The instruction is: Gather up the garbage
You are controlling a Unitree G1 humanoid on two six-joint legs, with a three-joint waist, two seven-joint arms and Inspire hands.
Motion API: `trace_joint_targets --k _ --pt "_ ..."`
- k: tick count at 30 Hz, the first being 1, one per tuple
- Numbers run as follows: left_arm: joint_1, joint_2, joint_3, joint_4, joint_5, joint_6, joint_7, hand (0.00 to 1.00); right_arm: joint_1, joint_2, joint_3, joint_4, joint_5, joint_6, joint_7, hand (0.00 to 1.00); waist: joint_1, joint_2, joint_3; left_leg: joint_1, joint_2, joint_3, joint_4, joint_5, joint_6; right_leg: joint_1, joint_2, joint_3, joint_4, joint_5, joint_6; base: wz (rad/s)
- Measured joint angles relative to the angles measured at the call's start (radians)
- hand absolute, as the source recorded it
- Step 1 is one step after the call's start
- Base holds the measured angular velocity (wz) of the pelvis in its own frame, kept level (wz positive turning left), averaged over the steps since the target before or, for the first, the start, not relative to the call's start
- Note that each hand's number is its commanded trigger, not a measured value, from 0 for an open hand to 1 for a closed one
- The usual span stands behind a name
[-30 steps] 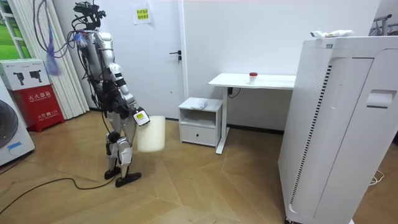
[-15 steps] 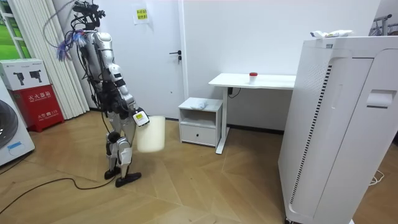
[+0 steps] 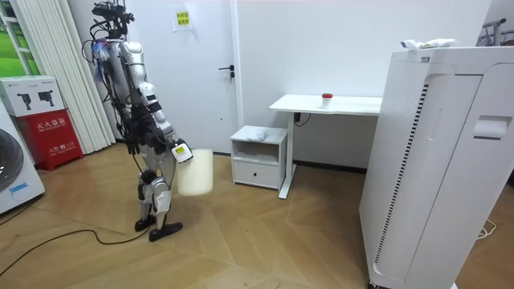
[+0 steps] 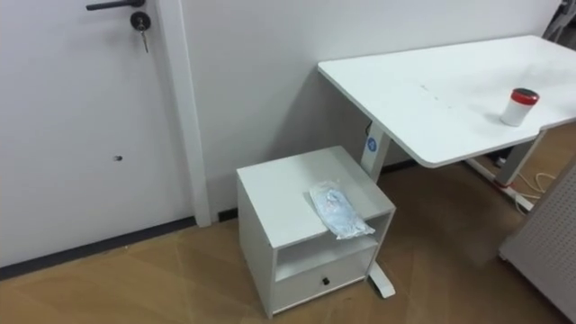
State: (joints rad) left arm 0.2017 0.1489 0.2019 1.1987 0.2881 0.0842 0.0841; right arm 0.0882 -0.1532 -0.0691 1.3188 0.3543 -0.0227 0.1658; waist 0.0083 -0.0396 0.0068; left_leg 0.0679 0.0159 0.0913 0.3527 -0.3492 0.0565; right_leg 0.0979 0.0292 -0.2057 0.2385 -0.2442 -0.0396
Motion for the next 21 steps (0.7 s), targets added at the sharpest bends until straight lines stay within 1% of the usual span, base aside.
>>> trace_joint_targets --k 1,2,3,4,5,6,7,8,9,10,11,12,13,14,15,16,17,18,19,20,21 --pt "0.002 0.002 0.007 0.001 0.000 0.002 -0.005 0.00 0.000 0.001 0.000 0.000 0.000 0.001 0.001 1.00 0.002 0.000 -0.0001 -0.002 0.006 0.008 0.016 -0.010 -0.003 -0.008 0.002 0.003 0.020 -0.014 -0.005 -0.21" --pt "0.009 0.004 0.018 0.001 0.003 0.005 -0.011 0.00 -0.002 0.000 0.000 0.000 0.000 0.003 0.002 1.00 0.003 -0.002 -0.0002 -0.004 0.014 0.015 0.040 -0.023 -0.012 -0.016 0.005 0.010 0.051 -0.036 -0.020 -0.12" --pt "0.011 0.006 0.021 0.002 0.021 0.012 -0.016 0.00 -0.002 -0.001 0.000 0.000 0.001 0.004 0.001 1.00 -0.005 -0.002 -0.0003 -0.014 0.022 0.020 0.075 -0.029 -0.021 -0.018 0.003 0.011 0.062 -0.049 -0.029 -0.04" --pt "0.014 0.008 0.021 0.002 0.030 0.016 -0.018 0.00 -0.001 -0.001 -0.002 0.000 0.002 0.004 -0.001 1.00 -0.008 -0.004 -0.0009 -0.027 0.024 0.026 0.100 -0.029 -0.023 -0.022 0.003 0.012 0.067 -0.054 -0.031 0.18" --pt "0.016 0.013 0.013 0.005 0.033 0.020 -0.023 0.00 0.000 -0.001 -0.002 0.002 0.020 0.006 -0.005 1.00 -0.017 -0.010 0.0006 -0.086 0.029 0.054 0.219 -0.013 -0.047 -0.029 0.002 0.022 0.082 -0.065 -0.035 0.30" --pt "0.023 0.015 0.010 0.004 0.034 0.020 -0.027 0.00 0.002 -0.005 -0.002 0.005 0.049 0.012 -0.011 1.00 -0.026 -0.025 0.0076 -0.189 0.038 0.056 0.398 0.030 -0.054 -0.014 0.003 0.050 0.084 -0.070 -0.045 0.29" --pt "0.026 0.013 0.008 0.002 0.033 0.021 -0.028 0.00 0.009 -0.011 -0.002 0.007 0.066 0.014 -0.014 1.00 -0.026 -0.023 0.0050 -0.225 0.032 0.051 0.422 0.033 -0.044 -0.008 0.001 0.063 0.084 -0.074 -0.049 0.20" --pt "0.031 0.011 -0.011 0.000 0.031 0.021 -0.030 0.00 0.017 -0.025 -0.002 0.007 0.081 0.015 -0.019 1.00 -0.023 -0.022 0.0014 -0.285 0.004 0.046 0.360 0.032 -0.039 -0.004 -0.002 0.095 0.086 -0.084 -0.055 0.00" --pt "0.042 0.010 -0.021 0.000 0.030 0.022 -0.032 0.00 0.023 -0.037 -0.002 0.008 0.081 0.027 -0.025 1.00 -0.014 -0.018 0.0012 -0.339 -0.017 0.046 0.252 0.048 -0.047 -0.001 -0.003 0.125 0.088 -0.093 -0.058 -0.14" --pt "0.047 0.011 -0.021 0.000 0.030 0.023 -0.032 0.00 0.025 -0.041 -0.002 0.008 0.080 0.032 -0.029 1.00 -0.004 -0.017 0.0005 -0.360 -0.025 0.045 0.188 0.072 -0.051 0.003 -0.004 0.135 0.088 -0.097 -0.057 -0.42" --pt "0.055 0.012 -0.020 0.000 0.027 0.024 -0.032 0.00 0.027 -0.045 0.000 0.009 0.080 0.041 -0.043 1.00 0.016 -0.016 -0.0004 -0.387 -0.029 0.040 0.053 0.154 -0.054 0.009 -0.007 0.156 0.087 -0.106 -0.057 -0.67" --pt "0.065 0.012 -0.020 0.000 0.019 0.024 -0.030 0.00 0.031 -0.046 0.006 0.008 0.079 0.046 -0.053 1.00 0.029 -0.014 0.0004 -0.393 -0.029 0.039 -0.039 0.241 -0.050 0.024 -0.013 0.173 0.081 -0.113 -0.052 -0.68" --pt "0.070 0.011 -0.020 0.001 0.018 0.023 -0.030 0.00 0.033 -0.047 0.009 0.007 0.078 0.047 -0.058 1.00 0.027 -0.014 -0.0027 -0.386 -0.029 0.040 -0.064 0.285 -0.049 0.036 -0.015 0.177 0.070 -0.116 -0.049 -0.47" --pt "0.069 0.010 -0.019 0.002 0.012 0.019 -0.030 0.00 0.045 -0.047 0.009 -0.002 0.078 0.046 -0.062 1.00 0.018 -0.015 -0.0060 -0.371 -0.031 0.048 -0.078 0.353 -0.027 0.058 -0.019 0.183 0.044 -0.121 -0.042 -0.30" --pt "0.066 0.006 -0.018 0.002 0.004 0.008 -0.030 0.00 0.059 -0.048 0.008 -0.007 0.078 0.046 -0.065 1.00 0.021 -0.016 -0.0111 -0.365 -0.039 0.066 -0.073 0.371 -0.008 0.068 -0.032 0.201 0.030 -0.129 -0.031 -0.30" --pt "0.063 0.003 -0.018 0.002 0.001 0.001 -0.030 0.00 0.056 -0.048 0.008 -0.009 0.078 0.047 -0.067 1.00 0.022 -0.022 -0.0118 -0.362 -0.045 0.072 -0.066 0.368 -0.001 0.073 -0.041 0.205 0.022 -0.131 -0.027 -0.44" --pt "0.057 0.001 -0.019 0.000 -0.001 -0.011 -0.030 0.00 0.049 -0.046 0.010 -0.010 0.073 0.047 -0.070 1.00 0.026 -0.031 -0.0103 -0.359 -0.055 0.089 -0.036 0.356 0.025 0.091 -0.053 0.204 0.000 -0.130 -0.019 -0.45" --pt "0.042 0.001 -0.019 0.001 -0.003 -0.021 -0.033 0.00 0.047 -0.046 0.011 -0.020 0.069 0.045 -0.071 1.00 0.024 -0.040 -0.0072 -0.362 -0.057 0.099 0.006 0.321 0.027 0.112 -0.068 0.203 -0.018 -0.126 -0.011 -0.38" --pt "0.031 0.001 -0.020 0.000 -0.009 -0.023 -0.034 0.00 0.049 -0.047 0.011 -0.030 0.065 0.045 -0.076 1.00 0.023 -0.037 -0.0046 -0.370 -0.053 0.100 0.037 0.300 0.025 0.118 -0.075 0.204 -0.017 -0.125 -0.009 -0.22" --pt "0.010 0.004 -0.019 -0.001 -0.023 -0.027 -0.035 0.00 0.050 -0.047 0.013 -0.042 0.064 0.046 -0.084 1.00 0.023 -0.037 -0.0001 -0.389 -0.045 0.113 0.097 0.251 0.025 0.129 -0.077 0.207 -0.013 -0.127 -0.004 -0.15" --pt "-0.006 0.004 -0.018 0.000 -0.021 -0.032 -0.034 0.00 0.043 -0.047 0.022 -0.048 0.057 0.047 -0.090 1.00 0.028 -0.030 -0.0031 -0.396 -0.047 0.121 0.134 0.208 0.025 0.133 -0.082 0.211 0.004 -0.137 0.014 -0.12"
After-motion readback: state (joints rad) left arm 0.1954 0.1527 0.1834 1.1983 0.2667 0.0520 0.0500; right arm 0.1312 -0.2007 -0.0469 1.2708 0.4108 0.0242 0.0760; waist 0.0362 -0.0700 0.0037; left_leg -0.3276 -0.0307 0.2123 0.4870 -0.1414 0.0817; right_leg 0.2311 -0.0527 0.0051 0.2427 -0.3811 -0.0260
